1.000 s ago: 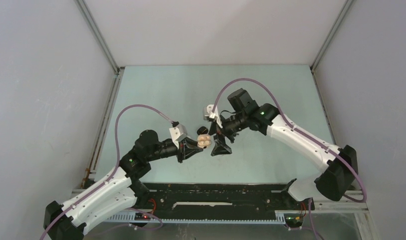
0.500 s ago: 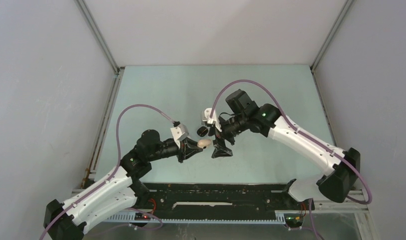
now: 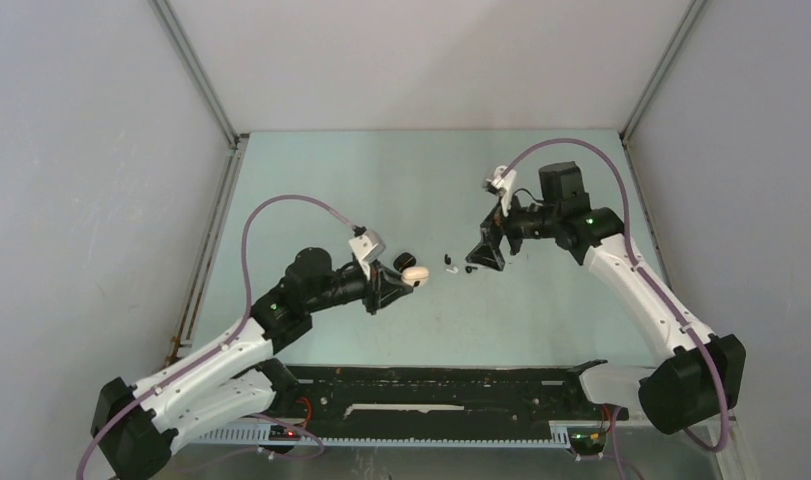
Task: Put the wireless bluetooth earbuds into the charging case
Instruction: Close the charging case, then place the charging case at the center of the board.
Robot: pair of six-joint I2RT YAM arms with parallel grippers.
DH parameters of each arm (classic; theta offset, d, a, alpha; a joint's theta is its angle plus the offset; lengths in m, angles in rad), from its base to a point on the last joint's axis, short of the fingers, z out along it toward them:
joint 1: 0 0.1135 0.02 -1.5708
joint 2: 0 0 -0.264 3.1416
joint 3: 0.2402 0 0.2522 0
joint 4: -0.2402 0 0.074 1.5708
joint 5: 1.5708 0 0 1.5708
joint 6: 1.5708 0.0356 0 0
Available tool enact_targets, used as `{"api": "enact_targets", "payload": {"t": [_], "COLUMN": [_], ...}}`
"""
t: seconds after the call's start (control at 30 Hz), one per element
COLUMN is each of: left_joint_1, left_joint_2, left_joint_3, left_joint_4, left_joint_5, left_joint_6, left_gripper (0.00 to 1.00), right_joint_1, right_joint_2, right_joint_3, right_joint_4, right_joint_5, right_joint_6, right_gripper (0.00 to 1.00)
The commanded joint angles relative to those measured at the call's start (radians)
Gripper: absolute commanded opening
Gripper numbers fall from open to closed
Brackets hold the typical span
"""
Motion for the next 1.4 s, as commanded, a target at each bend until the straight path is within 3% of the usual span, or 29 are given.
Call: {"api": "enact_targets", "payload": {"t": [0.0,0.13,0.33,0.47,0.63,1.03,1.37], "left_joint_1": [-0.062,-0.088,-0.086,-0.065,-0.034,-0.002,0.022], "left_joint_2": [0.113,0.327,0.657,0.841,1.046,1.272,1.349], "left_joint_3": [0.139,0.248,0.460,0.659,0.844,1.035,1.118], "left_joint_4": [0.132,0.187,0.216,0.094,-0.011,-0.225,-0.333], "left_joint_5": [-0.147,-0.312,-0.400,-0.381,-0.257,-0.147,-0.138], "left_joint_6": [-0.185,-0.315,-0.509,-0.578,-0.630,-0.616,-0.581], "left_gripper": [0.02,0.03,0.02,0.03,0.03,0.10,0.21], "right_joint_1": [-0.106,-0.148,-0.176,-0.188,-0.219,-0.237,-0.253], "right_joint_2": [-0.023,-0.086,-0.120,-0.140,-0.144,-0.130,-0.132], "right_joint_3": [-0.086,-0.159,-0.170,-0.187,-0.188,-0.188,-0.188], "right_joint_4": [0.133,0.219,0.215,0.255,0.280,0.280,0.276], "right_joint_5": [-0.097,-0.044,-0.005,0.118,0.259,0.267,0.261], "right_joint_6": [0.122,0.137,0.116,0.138,0.188,0.194,0.198], "right_gripper": [0.97,0.98,0.98,0.97,0.98,0.98,0.98]}}
